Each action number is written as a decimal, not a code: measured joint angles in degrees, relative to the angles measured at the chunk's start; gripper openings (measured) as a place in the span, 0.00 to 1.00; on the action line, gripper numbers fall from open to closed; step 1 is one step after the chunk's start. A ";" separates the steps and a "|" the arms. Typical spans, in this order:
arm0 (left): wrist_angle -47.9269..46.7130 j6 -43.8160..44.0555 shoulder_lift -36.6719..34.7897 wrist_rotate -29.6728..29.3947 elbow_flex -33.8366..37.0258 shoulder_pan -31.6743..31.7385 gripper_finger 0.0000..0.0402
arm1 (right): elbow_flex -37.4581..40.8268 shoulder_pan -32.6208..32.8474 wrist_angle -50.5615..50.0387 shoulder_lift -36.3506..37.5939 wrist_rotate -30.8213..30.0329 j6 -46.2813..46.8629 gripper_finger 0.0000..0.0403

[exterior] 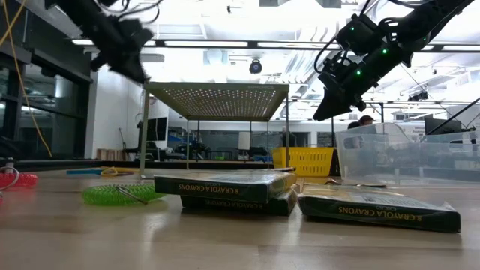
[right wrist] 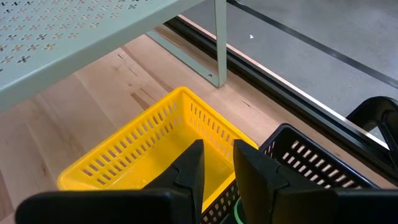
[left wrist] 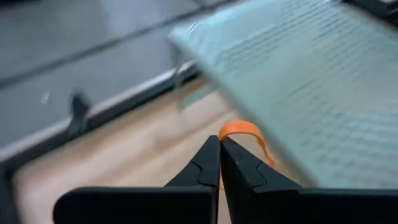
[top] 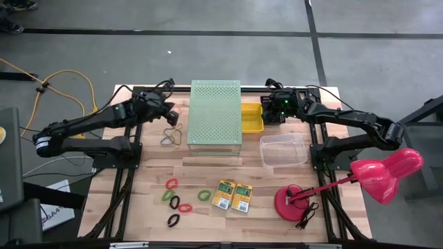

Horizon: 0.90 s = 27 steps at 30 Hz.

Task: Pick & Place Office Desk Supplies
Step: Put the orange rubber band into the black bin

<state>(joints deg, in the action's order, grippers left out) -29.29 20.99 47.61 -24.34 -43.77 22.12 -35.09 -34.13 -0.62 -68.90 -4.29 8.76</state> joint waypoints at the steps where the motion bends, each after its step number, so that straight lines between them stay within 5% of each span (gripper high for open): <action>1: 2.03 -1.72 0.21 -0.03 0.00 -0.68 0.00 | 0.00 -0.02 0.00 0.00 0.00 -0.01 0.18; 14: 19.50 -9.63 5.81 0.01 0.00 -7.55 0.00 | 0.00 0.00 2.07 0.00 1.67 -0.03 0.18; 20: 33.49 -14.61 13.55 0.11 -0.02 -10.71 0.00 | 0.00 1.44 7.65 0.00 10.87 -0.25 0.18; 27: 51.56 -20.14 23.93 0.12 -0.02 -12.43 0.00 | 0.00 6.66 12.83 0.00 12.39 -4.90 0.18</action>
<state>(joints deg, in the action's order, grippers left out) 22.26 0.85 71.53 -24.22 -43.79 9.69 -35.09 -27.47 12.20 -68.90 8.10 3.86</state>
